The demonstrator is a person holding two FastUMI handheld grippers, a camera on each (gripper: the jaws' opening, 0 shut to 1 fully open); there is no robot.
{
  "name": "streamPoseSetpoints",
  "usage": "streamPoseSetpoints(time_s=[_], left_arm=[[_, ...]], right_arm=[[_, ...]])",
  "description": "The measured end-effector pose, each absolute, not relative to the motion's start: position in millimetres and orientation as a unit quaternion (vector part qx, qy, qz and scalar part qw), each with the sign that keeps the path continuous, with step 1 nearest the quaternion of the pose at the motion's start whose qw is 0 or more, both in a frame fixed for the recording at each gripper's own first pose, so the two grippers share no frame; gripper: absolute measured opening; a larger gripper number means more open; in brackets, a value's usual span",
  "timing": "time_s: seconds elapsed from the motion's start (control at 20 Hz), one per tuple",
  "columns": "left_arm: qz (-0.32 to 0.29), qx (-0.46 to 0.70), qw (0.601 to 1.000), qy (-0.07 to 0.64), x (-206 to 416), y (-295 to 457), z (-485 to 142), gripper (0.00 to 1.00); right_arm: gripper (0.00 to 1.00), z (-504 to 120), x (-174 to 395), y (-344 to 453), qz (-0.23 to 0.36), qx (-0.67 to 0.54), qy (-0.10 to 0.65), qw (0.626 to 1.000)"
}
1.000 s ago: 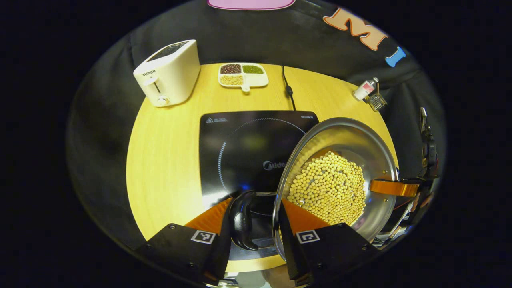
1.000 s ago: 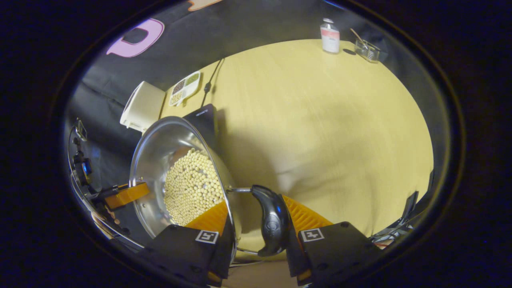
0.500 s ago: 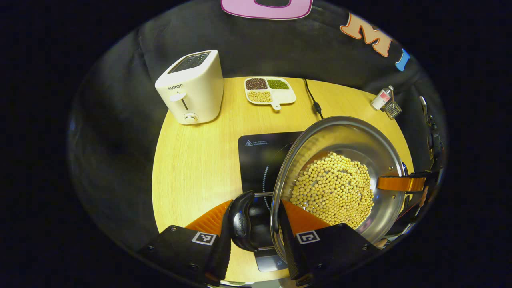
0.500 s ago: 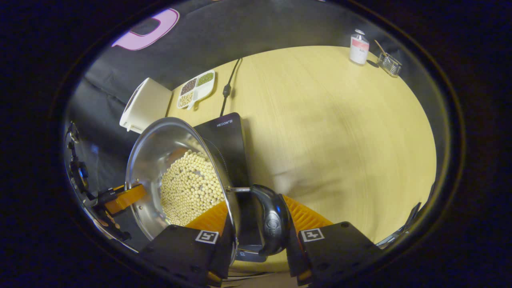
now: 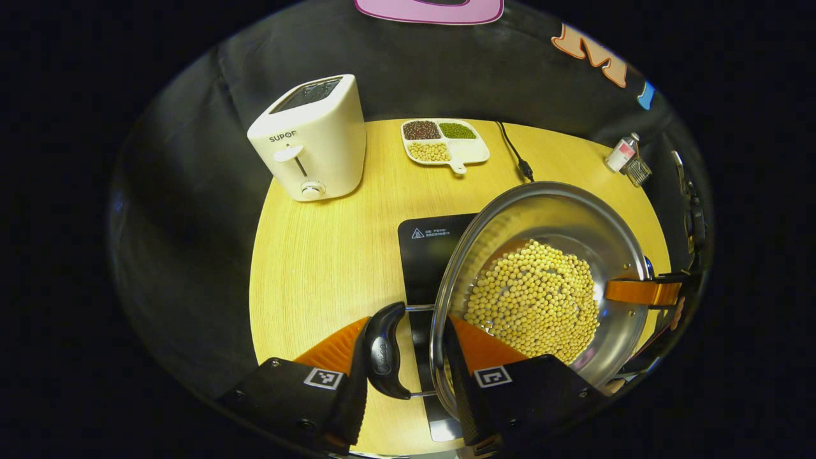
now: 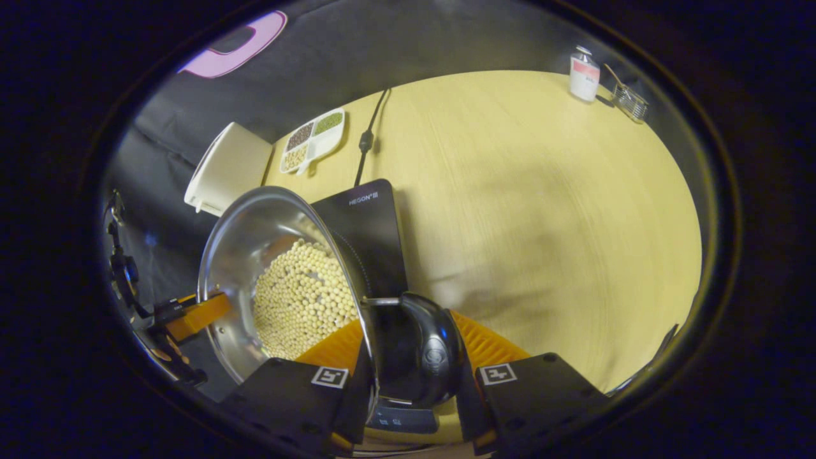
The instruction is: First push the handle of the pot to place it horizontally, then grasp the pot with both hands and set it on the induction cooktop.
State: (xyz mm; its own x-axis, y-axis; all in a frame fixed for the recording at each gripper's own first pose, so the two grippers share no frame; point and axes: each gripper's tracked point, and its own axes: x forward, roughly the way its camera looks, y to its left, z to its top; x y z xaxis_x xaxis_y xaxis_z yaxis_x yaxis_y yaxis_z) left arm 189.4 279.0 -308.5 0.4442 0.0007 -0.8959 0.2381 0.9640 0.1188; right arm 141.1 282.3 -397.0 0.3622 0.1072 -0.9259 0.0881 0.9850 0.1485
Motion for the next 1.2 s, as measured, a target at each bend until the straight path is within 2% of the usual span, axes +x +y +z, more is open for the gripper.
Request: streamPoseSetpoints(time_s=[0.1, 0.15, 0.25, 0.3, 0.35, 0.4, 0.45, 0.5, 0.55, 0.6, 0.65, 0.9, 0.95, 1.05, 1.1, 1.15, 1.2], left_arm=[[-0.070, 0.116, 0.842, 0.523, 189.6, 281.3, -307.7, 0.60], [-0.068, 0.114, 0.842, 0.523, 189.2, 281.7, -308.2, 0.61], [-0.062, 0.109, 0.843, 0.523, 187.1, 282.0, -307.8, 0.65], [-0.060, 0.107, 0.845, 0.521, 186.8, 282.7, -307.7, 0.65], [-0.058, 0.106, 0.845, 0.521, 186.2, 282.5, -307.7, 0.66], [-0.056, 0.106, 0.848, 0.517, 186.4, 282.8, -306.1, 0.67], [-0.048, 0.108, 0.851, 0.512, 187.6, 285.7, -306.1, 0.69], [-0.044, 0.114, 0.855, 0.504, 189.8, 287.7, -303.3, 0.70], [-0.040, 0.119, 0.862, 0.491, 193.9, 290.1, -300.7, 0.76], [-0.036, 0.122, 0.867, 0.482, 197.2, 292.3, -296.5, 0.84], [-0.036, 0.122, 0.872, 0.473, 197.9, 293.6, -294.4, 1.00], [-0.015, 0.102, 0.905, 0.412, 203.8, 288.3, -264.4, 1.00], [-0.014, 0.098, 0.914, 0.394, 205.6, 284.4, -256.8, 1.00], [-0.002, 0.102, 0.926, 0.363, 206.7, 282.7, -237.9, 0.99], [0.004, 0.105, 0.932, 0.348, 207.3, 280.7, -229.1, 1.00], [0.009, 0.106, 0.936, 0.336, 206.3, 277.0, -220.8, 0.99], [0.012, 0.105, 0.940, 0.325, 203.7, 270.5, -212.0, 1.00]], right_arm=[[0.60, -396.2, 141.8, 282.6, 0.009, 0.087, 0.563, 0.822], [0.53, -396.3, 142.9, 282.1, 0.011, 0.087, 0.562, 0.823], [0.53, -394.8, 143.8, 282.7, 0.016, 0.086, 0.557, 0.826], [0.61, -394.5, 144.1, 282.4, 0.018, 0.086, 0.555, 0.827], [0.55, -393.5, 144.9, 284.0, 0.023, 0.090, 0.552, 0.828], [0.62, -394.0, 146.0, 286.5, 0.026, 0.093, 0.549, 0.830], [0.55, -393.3, 147.2, 288.1, 0.032, 0.095, 0.546, 0.832], [0.63, -392.7, 146.9, 292.1, 0.041, 0.099, 0.545, 0.832], [0.76, -391.7, 147.0, 291.4, 0.041, 0.099, 0.541, 0.834], [0.89, -390.0, 150.1, 289.0, 0.041, 0.096, 0.535, 0.839], [0.94, -387.5, 152.2, 286.5, 0.041, 0.093, 0.527, 0.844], [0.92, -346.7, 167.1, 282.2, 0.050, 0.103, 0.443, 0.889], [1.00, -333.7, 172.3, 282.5, 0.051, 0.110, 0.418, 0.900], [1.00, -308.5, 179.1, 278.5, 0.050, 0.111, 0.370, 0.921], [0.92, -295.3, 179.7, 274.5, 0.049, 0.107, 0.347, 0.930], [1.00, -280.8, 179.0, 269.5, 0.049, 0.102, 0.327, 0.938], [0.92, -264.9, 176.0, 265.6, 0.051, 0.100, 0.308, 0.945]])
